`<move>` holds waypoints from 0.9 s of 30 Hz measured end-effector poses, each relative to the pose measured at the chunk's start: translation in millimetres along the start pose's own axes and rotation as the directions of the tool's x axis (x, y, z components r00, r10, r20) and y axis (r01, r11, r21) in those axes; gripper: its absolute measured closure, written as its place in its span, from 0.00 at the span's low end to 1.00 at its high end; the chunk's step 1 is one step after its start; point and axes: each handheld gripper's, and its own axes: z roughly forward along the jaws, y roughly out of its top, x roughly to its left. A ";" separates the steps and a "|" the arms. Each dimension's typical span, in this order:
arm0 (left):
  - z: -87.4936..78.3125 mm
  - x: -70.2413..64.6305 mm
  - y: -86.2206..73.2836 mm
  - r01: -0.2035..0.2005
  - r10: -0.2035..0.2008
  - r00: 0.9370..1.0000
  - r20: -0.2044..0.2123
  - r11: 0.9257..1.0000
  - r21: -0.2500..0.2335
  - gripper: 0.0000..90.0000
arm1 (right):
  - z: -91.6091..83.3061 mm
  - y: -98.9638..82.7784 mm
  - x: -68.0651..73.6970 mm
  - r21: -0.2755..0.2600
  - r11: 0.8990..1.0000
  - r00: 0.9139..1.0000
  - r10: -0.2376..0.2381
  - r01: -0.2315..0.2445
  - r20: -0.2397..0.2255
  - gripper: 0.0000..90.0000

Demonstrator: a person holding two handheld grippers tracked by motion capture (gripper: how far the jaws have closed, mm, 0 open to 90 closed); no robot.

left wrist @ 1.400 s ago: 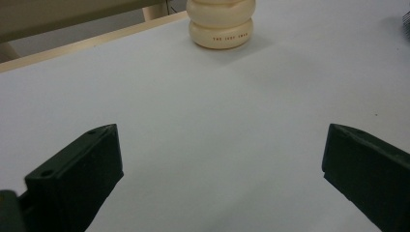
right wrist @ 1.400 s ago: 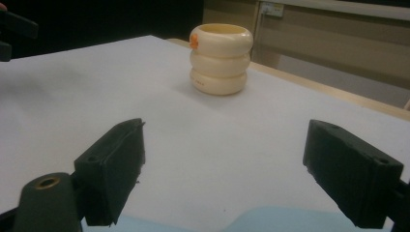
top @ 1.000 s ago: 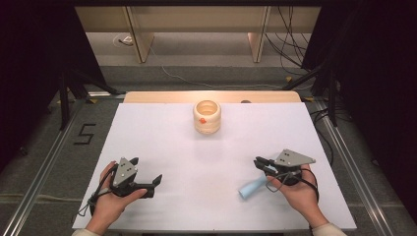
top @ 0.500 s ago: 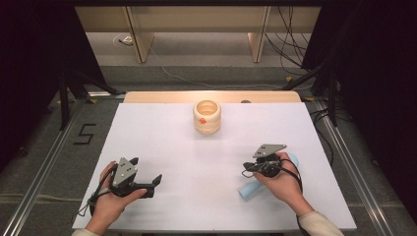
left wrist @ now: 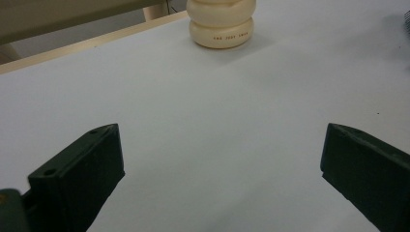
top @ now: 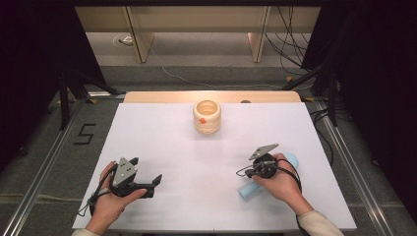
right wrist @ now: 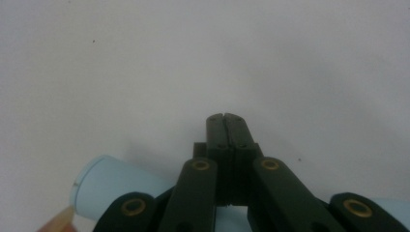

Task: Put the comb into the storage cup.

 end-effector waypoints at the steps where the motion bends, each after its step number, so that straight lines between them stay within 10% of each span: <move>1: 0.0 -0.1 0.0 0.001 -0.001 1.000 0.000 1.000 0.000 0.01 | 0.0 0.0 0.0 0.000 1.000 1.000 0.000 0.000 0.000 1.00; 27: -1.2 0.7 -0.4 0.003 -0.003 1.000 -0.001 1.000 -0.001 0.01 | -19.1 -19.7 -1.1 0.158 0.987 0.999 0.024 -0.018 -0.037 1.00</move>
